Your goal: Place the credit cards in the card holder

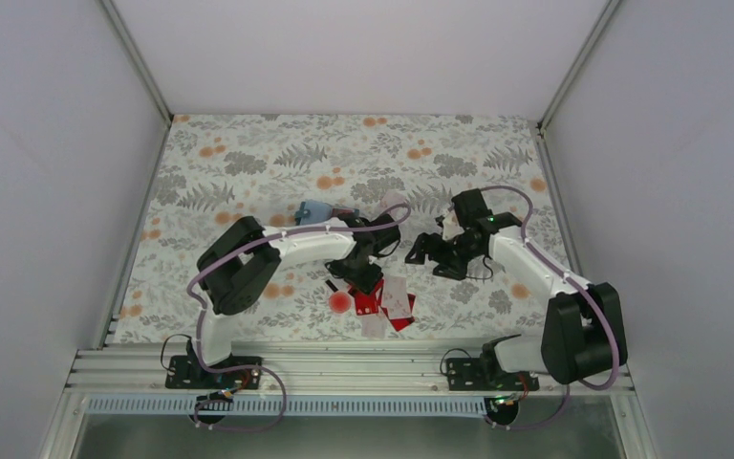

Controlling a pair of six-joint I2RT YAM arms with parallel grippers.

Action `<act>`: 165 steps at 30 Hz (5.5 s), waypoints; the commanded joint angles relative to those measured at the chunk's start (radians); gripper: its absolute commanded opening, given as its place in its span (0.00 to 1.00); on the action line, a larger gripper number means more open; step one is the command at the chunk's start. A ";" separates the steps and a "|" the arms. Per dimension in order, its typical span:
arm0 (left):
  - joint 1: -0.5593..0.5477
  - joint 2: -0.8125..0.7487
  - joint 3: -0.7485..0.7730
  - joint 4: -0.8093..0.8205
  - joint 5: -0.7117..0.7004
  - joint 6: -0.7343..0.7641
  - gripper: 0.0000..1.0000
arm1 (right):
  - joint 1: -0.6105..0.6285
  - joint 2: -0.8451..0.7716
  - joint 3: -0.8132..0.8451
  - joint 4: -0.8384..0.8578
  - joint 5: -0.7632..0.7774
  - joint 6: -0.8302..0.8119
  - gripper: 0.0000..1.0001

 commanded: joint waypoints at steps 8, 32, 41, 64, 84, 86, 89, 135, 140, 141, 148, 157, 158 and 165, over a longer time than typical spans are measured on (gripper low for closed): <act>-0.040 -0.057 0.063 0.021 0.022 0.112 0.94 | 0.006 0.019 0.050 -0.027 0.020 -0.039 0.88; -0.024 0.043 -0.007 0.073 -0.002 0.154 0.73 | 0.004 0.017 0.071 -0.058 0.052 -0.060 0.88; -0.004 0.041 -0.051 0.107 0.029 0.168 0.64 | 0.004 0.016 0.075 -0.064 0.055 -0.057 0.88; -0.003 0.063 -0.050 0.112 0.000 0.182 0.51 | 0.004 -0.002 0.072 -0.073 0.055 -0.039 0.88; -0.022 0.041 0.056 0.048 0.044 0.200 0.87 | 0.004 -0.033 0.055 -0.067 0.049 -0.040 0.88; -0.022 0.055 0.048 0.052 0.037 0.202 0.87 | 0.004 -0.034 0.054 -0.070 0.050 -0.043 0.88; -0.023 0.077 0.029 0.063 0.043 0.205 0.84 | 0.003 -0.036 0.060 -0.076 0.057 -0.047 0.89; -0.026 0.062 -0.032 0.106 -0.091 0.106 0.56 | 0.004 -0.010 0.100 -0.082 0.068 -0.063 0.89; -0.025 0.047 0.002 0.094 -0.087 0.094 0.56 | 0.004 -0.023 0.101 -0.075 0.074 -0.054 0.89; -0.026 0.045 0.008 0.091 -0.087 0.092 0.56 | 0.004 -0.025 0.101 -0.073 0.075 -0.053 0.89; -0.025 0.020 0.037 0.071 -0.082 0.075 0.55 | 0.004 -0.042 0.098 -0.065 0.075 -0.040 0.89; -0.017 -0.029 0.092 0.012 -0.038 0.087 0.67 | 0.004 -0.048 0.089 -0.063 0.070 -0.039 0.90; -0.013 -0.032 0.097 0.006 -0.022 0.097 0.71 | 0.004 -0.047 0.088 -0.063 0.068 -0.040 0.89; -0.008 -0.009 0.088 -0.039 0.042 0.132 0.86 | 0.004 -0.042 0.086 -0.059 0.064 -0.040 0.90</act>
